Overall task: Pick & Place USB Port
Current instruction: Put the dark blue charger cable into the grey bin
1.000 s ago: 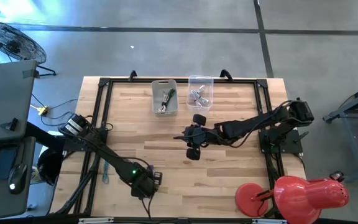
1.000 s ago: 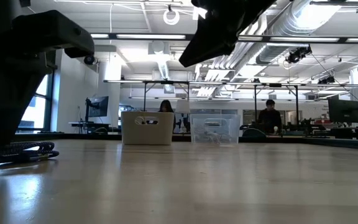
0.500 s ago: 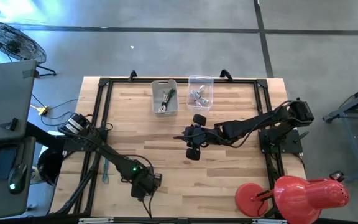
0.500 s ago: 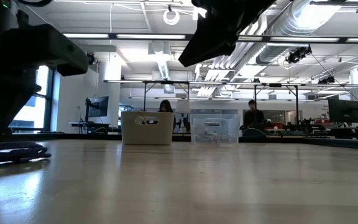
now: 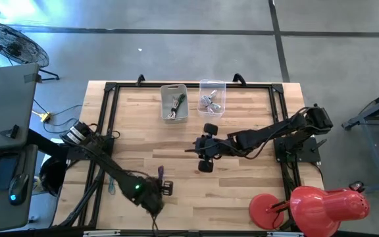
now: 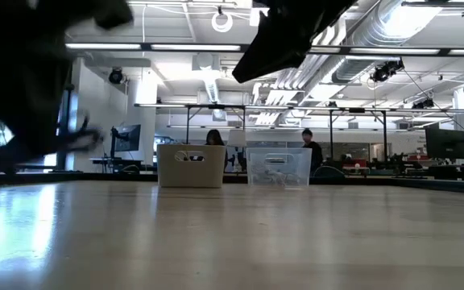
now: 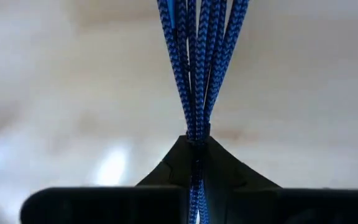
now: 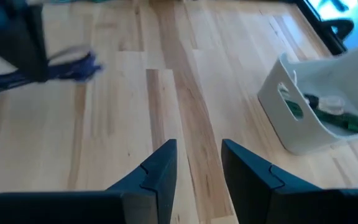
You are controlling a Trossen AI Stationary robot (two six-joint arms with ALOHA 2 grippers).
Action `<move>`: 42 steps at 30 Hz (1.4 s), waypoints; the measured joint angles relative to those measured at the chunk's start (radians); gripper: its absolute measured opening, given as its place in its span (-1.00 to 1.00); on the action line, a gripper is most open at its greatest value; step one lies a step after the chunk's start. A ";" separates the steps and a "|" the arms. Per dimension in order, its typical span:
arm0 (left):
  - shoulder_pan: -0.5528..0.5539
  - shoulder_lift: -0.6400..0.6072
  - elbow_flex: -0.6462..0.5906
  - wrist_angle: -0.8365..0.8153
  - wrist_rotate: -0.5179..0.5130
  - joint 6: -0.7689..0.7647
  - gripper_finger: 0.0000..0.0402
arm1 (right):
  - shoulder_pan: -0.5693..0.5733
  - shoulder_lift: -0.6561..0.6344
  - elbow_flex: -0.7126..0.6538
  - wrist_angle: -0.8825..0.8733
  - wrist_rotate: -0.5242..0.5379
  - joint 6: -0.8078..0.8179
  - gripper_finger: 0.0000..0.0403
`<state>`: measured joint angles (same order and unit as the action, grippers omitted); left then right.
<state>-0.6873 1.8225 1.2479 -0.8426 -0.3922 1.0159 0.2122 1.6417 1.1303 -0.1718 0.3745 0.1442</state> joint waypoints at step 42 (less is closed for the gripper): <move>0.938 -0.137 0.197 -0.125 -0.241 0.559 -0.94 | 0.227 0.000 0.000 -0.154 0.290 -0.143 -0.41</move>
<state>0.2504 1.6852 1.4445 -0.9678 -0.6334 1.5753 0.4393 1.6417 1.1305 -0.3260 0.6641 0.0011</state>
